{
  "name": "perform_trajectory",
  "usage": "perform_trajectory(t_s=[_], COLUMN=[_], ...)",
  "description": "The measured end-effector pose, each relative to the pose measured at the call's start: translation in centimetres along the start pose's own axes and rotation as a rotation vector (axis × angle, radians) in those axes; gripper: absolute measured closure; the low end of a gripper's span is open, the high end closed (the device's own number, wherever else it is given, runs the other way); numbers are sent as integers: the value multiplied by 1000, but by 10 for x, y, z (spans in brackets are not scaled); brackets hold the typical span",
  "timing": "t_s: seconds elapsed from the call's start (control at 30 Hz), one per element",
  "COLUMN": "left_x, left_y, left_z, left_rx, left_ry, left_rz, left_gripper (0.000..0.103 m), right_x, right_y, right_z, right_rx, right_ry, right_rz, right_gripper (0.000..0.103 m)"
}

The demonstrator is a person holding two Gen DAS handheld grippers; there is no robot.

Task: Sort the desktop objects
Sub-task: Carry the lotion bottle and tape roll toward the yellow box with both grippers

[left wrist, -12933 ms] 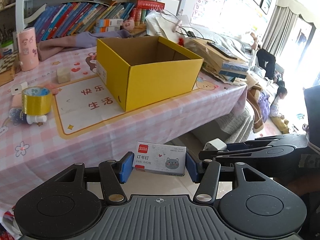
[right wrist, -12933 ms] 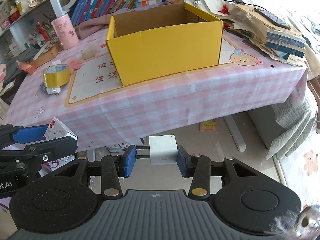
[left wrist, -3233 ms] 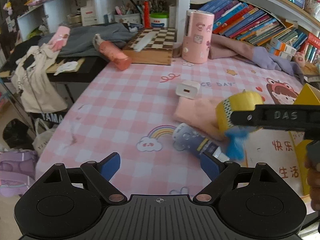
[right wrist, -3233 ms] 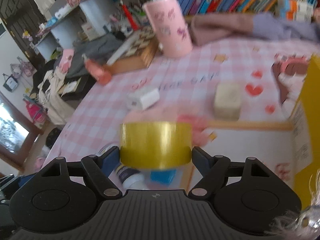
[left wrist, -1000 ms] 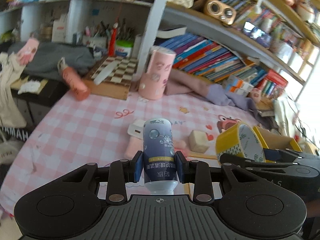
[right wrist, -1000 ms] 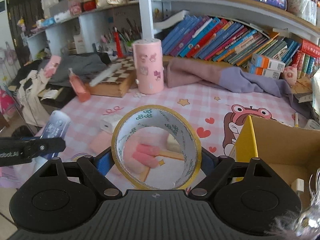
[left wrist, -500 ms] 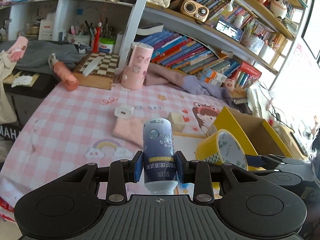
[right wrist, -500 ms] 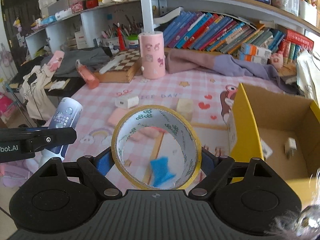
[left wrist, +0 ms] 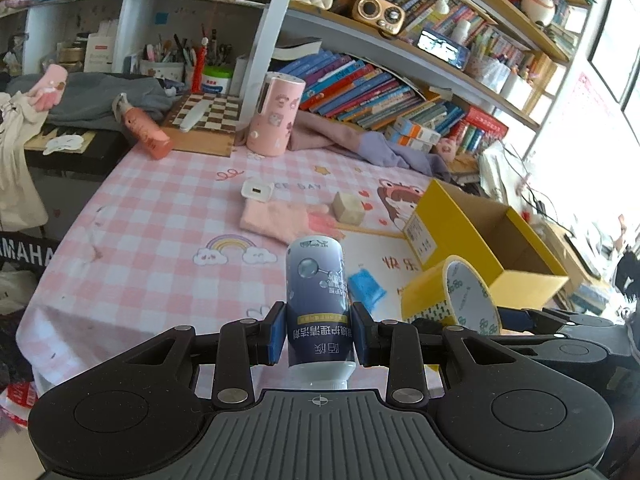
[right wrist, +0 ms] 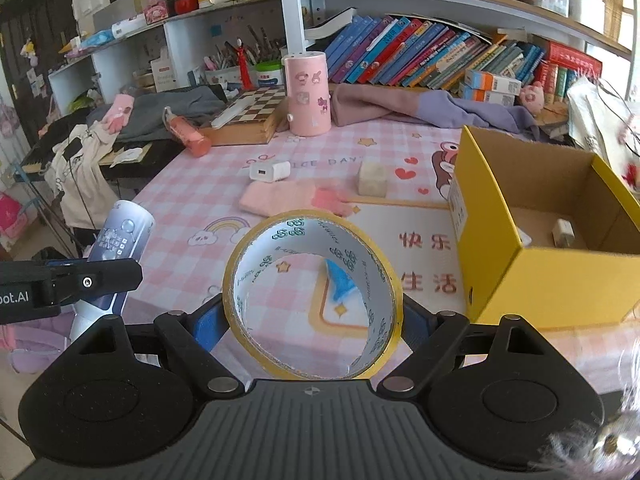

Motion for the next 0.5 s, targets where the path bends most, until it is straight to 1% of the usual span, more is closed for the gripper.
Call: perform_trajectory(t_s=[0.13,0.27,0.5], left_x=[-11,-21,-33], left_y=[8,13,15], left_z=[3,3,12], left_rx=[-12,-31,-85], left_ry=[-13,-2,3], left_rz=[-9,-25,-50], left_gripper=[71,71,71], right_x=[-14,-30,-51], right_y=[10,18,33], right_z=[-2,-1,14], right_rx=[-9,-27,-81], right_ry=[-26,-45,-102], right_rz=[-5,-26,-42], right_gripper=[19,19,19])
Point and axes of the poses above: each gripper's, at about its wrist camera, not at the fingertips, and y roughly against the way its jaws point, z to its right, x to its top, the point moved 10 cm from there along -y, roughly the way its jaws point, and after that the axes turned 5 degrees about -y, right-handed, at the moved point
